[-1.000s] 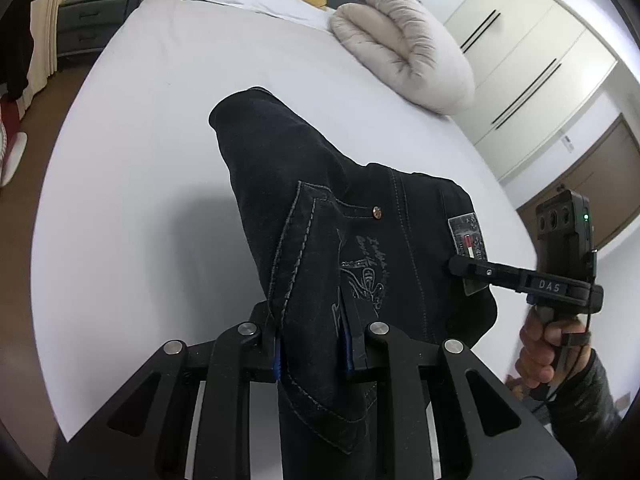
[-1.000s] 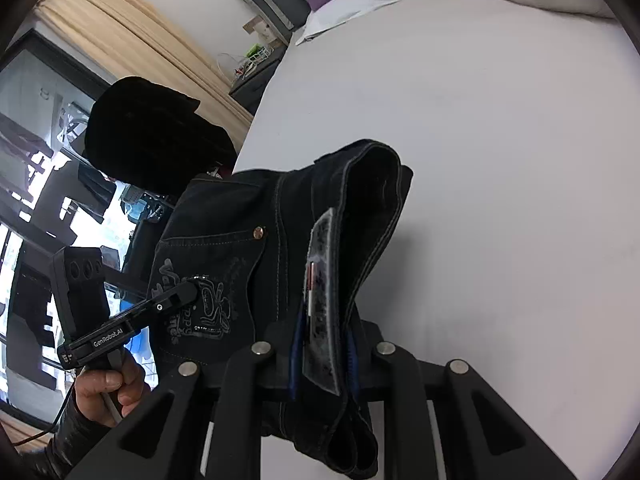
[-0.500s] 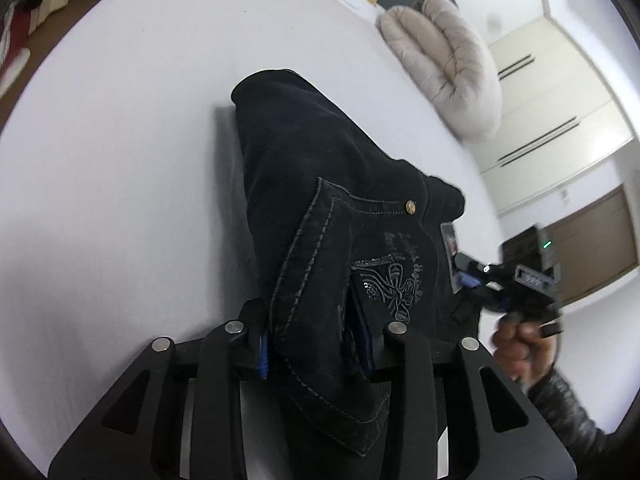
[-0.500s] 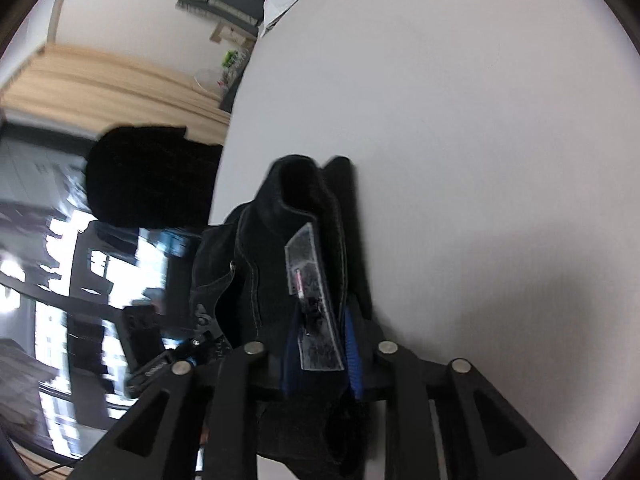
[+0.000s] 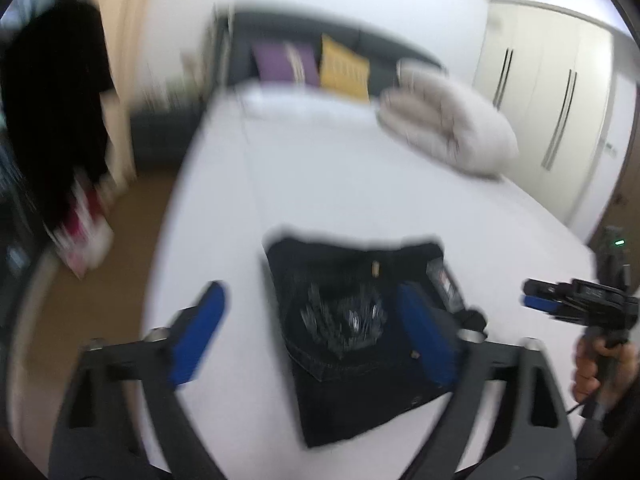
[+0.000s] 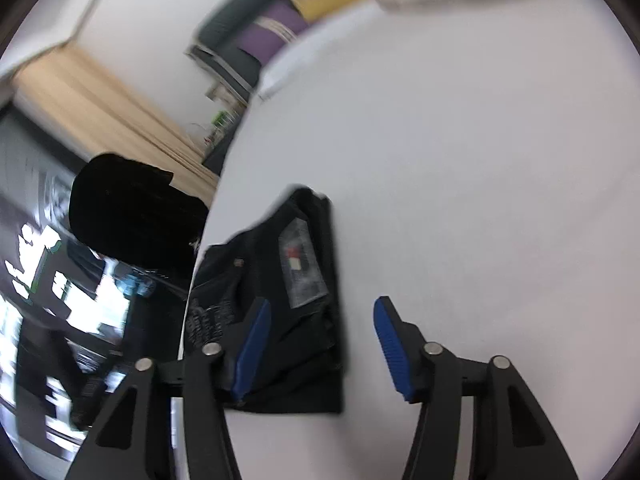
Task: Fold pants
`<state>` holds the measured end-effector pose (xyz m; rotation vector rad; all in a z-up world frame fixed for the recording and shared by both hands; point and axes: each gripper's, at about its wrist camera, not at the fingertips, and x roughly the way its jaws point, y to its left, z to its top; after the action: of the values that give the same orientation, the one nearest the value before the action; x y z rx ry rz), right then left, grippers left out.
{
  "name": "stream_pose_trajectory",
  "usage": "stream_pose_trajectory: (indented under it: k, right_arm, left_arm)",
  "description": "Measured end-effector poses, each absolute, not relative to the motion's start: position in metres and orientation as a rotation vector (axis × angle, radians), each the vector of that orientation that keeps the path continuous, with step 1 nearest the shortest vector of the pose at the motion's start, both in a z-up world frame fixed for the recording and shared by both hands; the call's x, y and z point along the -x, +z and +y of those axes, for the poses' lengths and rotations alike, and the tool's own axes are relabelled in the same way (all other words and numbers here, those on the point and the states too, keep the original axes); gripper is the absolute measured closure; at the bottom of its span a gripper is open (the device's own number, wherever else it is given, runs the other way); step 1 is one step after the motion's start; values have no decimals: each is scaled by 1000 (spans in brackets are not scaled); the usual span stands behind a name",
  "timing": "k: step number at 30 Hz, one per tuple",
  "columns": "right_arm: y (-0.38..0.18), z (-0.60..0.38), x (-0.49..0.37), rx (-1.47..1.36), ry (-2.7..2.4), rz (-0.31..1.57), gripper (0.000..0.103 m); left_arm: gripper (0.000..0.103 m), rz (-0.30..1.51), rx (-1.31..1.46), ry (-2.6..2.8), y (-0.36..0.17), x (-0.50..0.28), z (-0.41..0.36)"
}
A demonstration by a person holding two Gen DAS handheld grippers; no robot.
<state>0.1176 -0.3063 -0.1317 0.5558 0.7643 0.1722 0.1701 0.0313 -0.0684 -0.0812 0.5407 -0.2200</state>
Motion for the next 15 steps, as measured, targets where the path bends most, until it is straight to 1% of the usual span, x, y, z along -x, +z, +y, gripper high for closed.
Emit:
stream_pose_trajectory:
  k: [3, 5, 6, 7, 12, 15]
  right_arm:
    - [-82, -291, -72, -463, 129, 607, 27]
    - [-47, -281, -42, -416, 96, 482, 10]
    - [-34, -277, -34, -400, 84, 439, 7]
    - [-17, -272, -18, -374, 66, 382, 0]
    - [47, -241, 39, -227, 32, 172, 0]
    - [75, -217, 63, -125, 13, 115, 0]
  left_arm:
    - [0, 382, -4, -122, -20, -116, 12]
    - [0, 331, -9, -59, 10, -84, 6]
    - [0, 325, 7, -38, 21, -73, 4]
    - [0, 333, 18, -12, 27, -60, 4]
    - [0, 349, -14, 25, 47, -12, 5]
    - [0, 422, 7, 86, 48, 7, 10]
